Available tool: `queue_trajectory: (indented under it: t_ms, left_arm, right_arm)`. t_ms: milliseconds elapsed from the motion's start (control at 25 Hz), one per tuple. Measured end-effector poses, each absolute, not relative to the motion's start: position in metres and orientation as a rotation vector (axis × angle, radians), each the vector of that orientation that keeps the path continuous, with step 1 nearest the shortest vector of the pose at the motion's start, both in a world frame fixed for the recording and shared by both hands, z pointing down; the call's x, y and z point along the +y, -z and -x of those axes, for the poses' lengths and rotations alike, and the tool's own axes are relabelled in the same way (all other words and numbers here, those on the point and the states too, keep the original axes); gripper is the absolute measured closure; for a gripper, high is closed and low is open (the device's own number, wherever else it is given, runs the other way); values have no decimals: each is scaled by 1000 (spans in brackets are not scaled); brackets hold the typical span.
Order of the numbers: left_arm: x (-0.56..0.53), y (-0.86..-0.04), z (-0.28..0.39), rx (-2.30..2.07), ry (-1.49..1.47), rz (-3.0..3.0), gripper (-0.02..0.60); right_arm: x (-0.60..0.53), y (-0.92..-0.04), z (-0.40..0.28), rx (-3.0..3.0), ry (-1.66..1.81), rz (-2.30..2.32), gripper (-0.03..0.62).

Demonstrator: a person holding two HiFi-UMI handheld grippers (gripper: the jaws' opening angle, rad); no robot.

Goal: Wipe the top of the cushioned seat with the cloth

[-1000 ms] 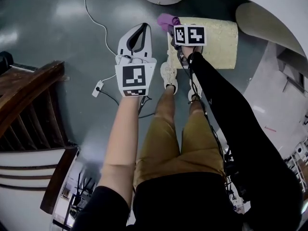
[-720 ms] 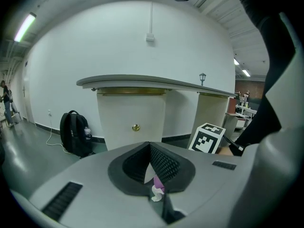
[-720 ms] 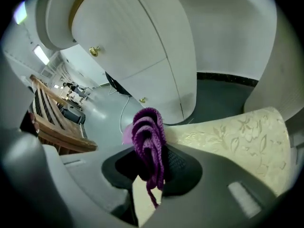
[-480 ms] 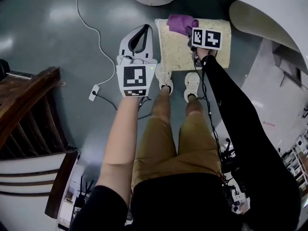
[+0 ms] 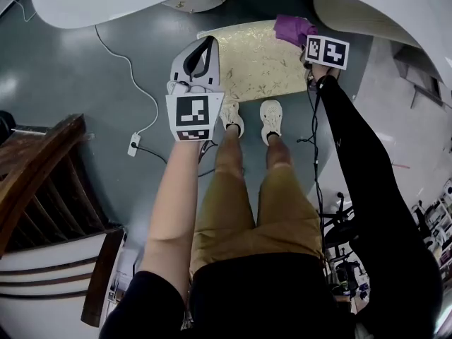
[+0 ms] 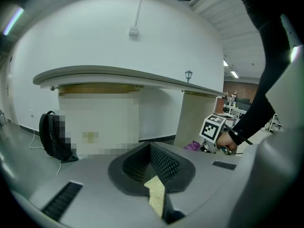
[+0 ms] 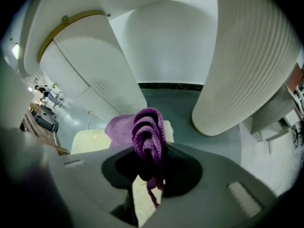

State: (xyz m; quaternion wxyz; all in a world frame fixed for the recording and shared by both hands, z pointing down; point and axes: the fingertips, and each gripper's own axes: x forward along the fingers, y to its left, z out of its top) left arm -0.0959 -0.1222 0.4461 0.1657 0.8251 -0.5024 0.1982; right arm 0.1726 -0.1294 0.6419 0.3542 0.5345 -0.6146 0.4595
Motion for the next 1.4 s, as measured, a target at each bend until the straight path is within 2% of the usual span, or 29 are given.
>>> queue_trajectory:
  t_ms: [320,560,720,1000,1240,1400]
  left_arm:
    - [-124,-436,60,-1411,-586,-2380,574]
    - [-116,-436,49,-1419,-590,-2369,574]
    - [-109,-434,55,-1444,-588,-2356,574]
    - [-96,-436,90,-1521,-576,-2295,574]
    - [-79,-436,129,-1584,-583,-2244,574]
    - [-70,-442,165,-1633,-583,-2184,574]
  right_arm:
    - [-116,-627,-269,-1436,-1146,-1608,505]
    - [-106,-623,-283,-1460,-1172,-1648,505]
    - [-109,-609,-267,-1540,-1150,-1645,505]
    - [-122,-581,-170,-1810,-1118,-1523,505]
    - [-109,-558,-18,-2113,-1193,-1220,505]
    - [-63,-576,87,-2117,-1300,-926,505]
